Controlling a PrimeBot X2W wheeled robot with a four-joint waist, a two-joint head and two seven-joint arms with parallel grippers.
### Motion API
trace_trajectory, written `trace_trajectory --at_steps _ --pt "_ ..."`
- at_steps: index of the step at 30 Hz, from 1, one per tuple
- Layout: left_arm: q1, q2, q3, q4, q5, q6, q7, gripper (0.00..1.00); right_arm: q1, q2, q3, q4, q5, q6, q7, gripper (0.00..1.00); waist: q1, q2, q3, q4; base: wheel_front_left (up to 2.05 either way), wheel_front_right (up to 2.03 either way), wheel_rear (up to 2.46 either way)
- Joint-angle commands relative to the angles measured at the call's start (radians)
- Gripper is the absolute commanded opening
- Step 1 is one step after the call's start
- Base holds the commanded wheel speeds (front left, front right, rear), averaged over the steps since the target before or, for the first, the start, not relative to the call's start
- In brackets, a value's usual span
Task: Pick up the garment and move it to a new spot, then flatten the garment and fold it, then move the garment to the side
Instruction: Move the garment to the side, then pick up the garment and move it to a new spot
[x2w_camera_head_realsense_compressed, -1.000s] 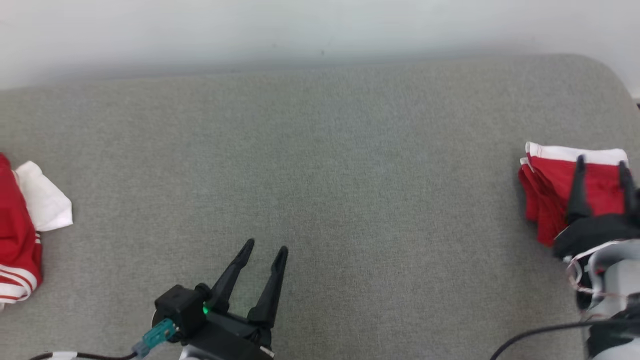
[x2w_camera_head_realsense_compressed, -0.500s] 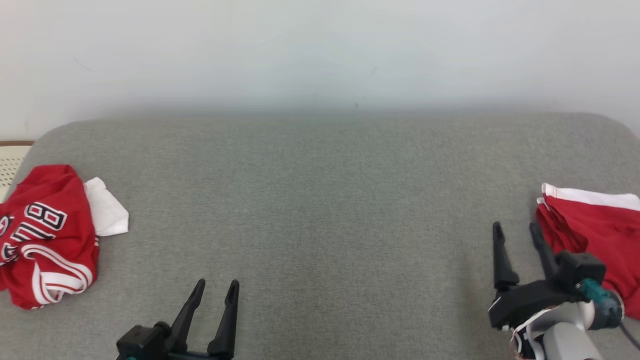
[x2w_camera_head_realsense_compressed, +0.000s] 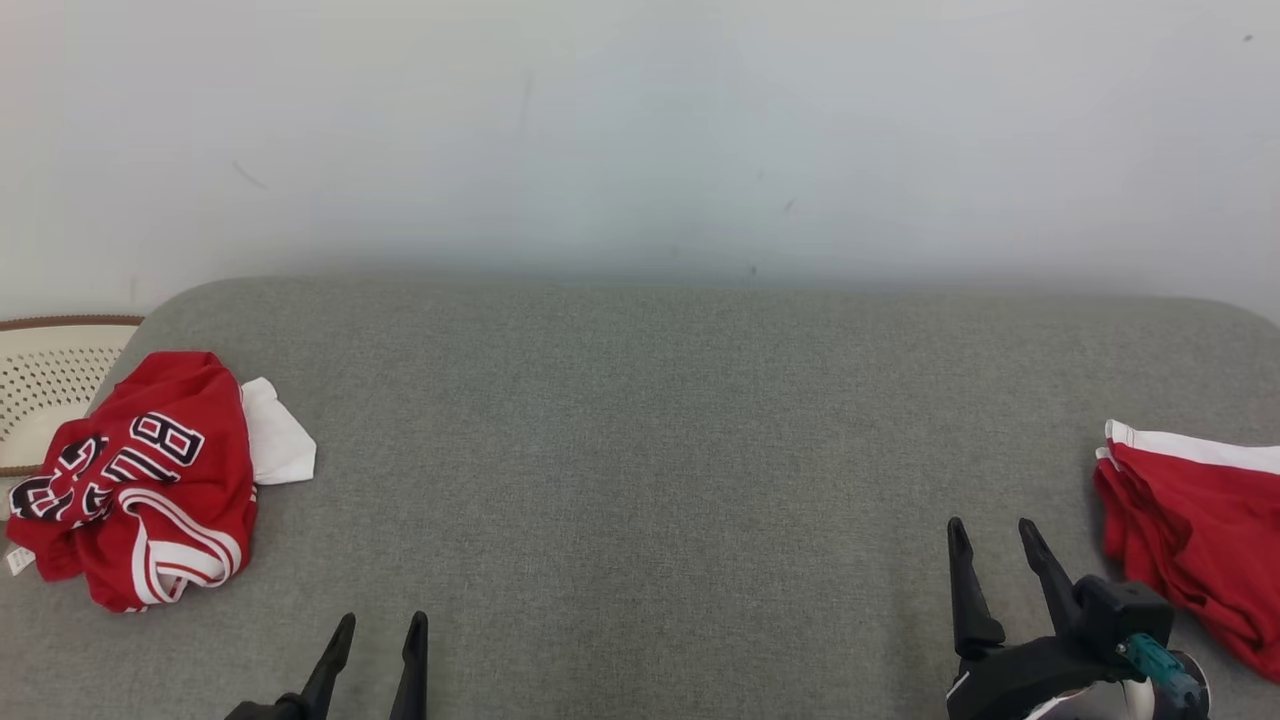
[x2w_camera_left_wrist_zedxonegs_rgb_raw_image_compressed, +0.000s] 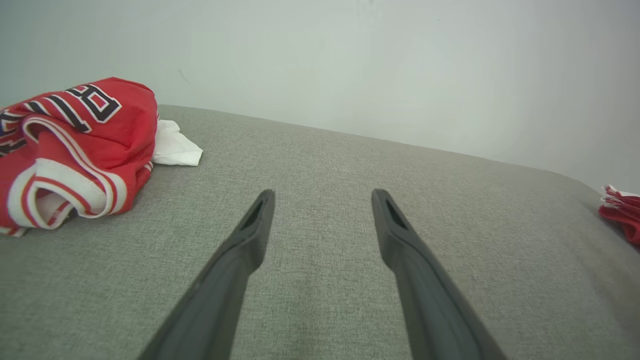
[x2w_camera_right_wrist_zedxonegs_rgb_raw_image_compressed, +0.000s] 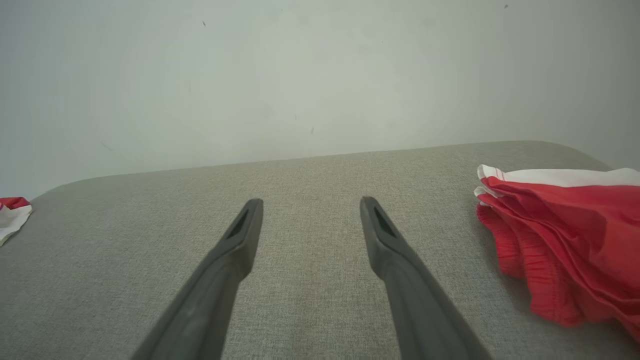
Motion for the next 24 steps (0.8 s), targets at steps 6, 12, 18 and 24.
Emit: trace_trajectory --at_steps 6,12,18,24 --pt "0.039 0.000 0.025 -0.018 0.052 0.027 0.000 1.00 0.052 0.017 -0.019 -0.032 -0.024 0.000 0.000 1.00 0.0002 0.0001 -0.015 -0.011 0.00 0.00 0.00" --pt "0.060 0.000 0.045 -0.022 0.121 0.077 0.000 1.00 0.093 0.028 -0.045 -0.073 -0.066 0.000 0.000 1.00 0.0002 0.0001 -0.023 -0.021 0.00 0.00 0.00" --pt "0.060 0.000 0.050 -0.017 0.141 0.105 0.000 1.00 0.122 0.038 -0.056 -0.093 -0.092 0.000 0.000 1.00 0.0002 0.0001 -0.024 -0.022 0.00 0.00 0.00" --pt "0.062 0.000 0.057 -0.012 0.143 0.120 0.000 1.00 0.128 0.043 -0.063 -0.104 -0.101 0.000 0.000 1.00 0.0002 0.0001 -0.020 -0.021 0.00 0.00 0.00"
